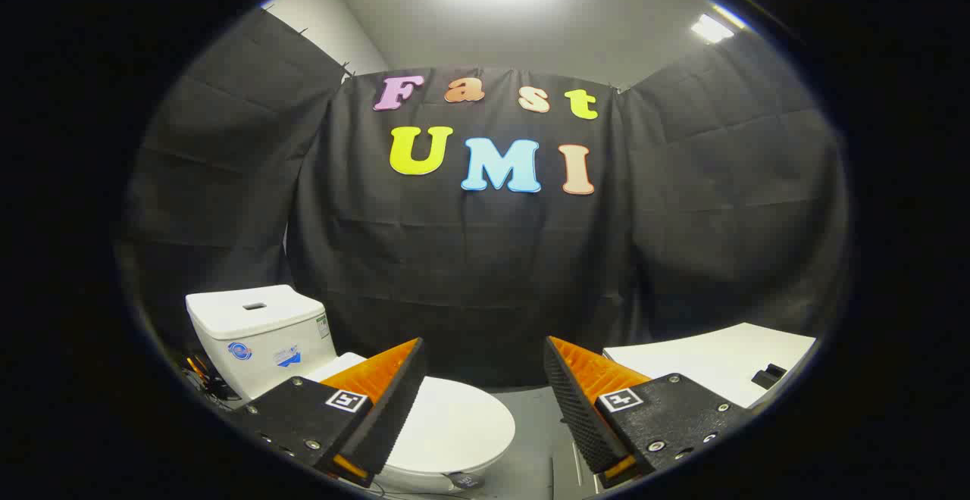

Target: Open the toilet lid.

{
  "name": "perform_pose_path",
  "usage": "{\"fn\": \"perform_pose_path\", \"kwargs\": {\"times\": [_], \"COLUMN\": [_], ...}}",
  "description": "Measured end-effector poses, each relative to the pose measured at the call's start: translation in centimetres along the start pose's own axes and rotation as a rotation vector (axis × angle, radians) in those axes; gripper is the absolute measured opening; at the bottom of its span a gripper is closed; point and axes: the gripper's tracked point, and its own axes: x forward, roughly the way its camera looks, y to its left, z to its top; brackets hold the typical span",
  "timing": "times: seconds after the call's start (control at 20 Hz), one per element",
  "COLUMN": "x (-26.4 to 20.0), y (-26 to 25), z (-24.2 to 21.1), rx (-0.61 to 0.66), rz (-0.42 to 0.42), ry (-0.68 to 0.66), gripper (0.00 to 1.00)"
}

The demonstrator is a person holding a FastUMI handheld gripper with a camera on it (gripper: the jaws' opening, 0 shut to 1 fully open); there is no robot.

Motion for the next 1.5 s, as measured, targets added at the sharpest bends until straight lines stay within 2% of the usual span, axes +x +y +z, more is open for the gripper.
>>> {"fn": "perform_pose_path", "kwargs": {"times": [0.95,1.3,1.5], "x": [0.0,0.7,0.9], "y": [-1.1,1.6,3.7], "z": [0.2,3.0,2.7], "rx": [0.034,0.043,0.093], "rz": [-0.039,-0.020,-0.017], "ry": [-0.006,-0.057,-0.044], "gripper": [0.95,0.95,0.95]}}
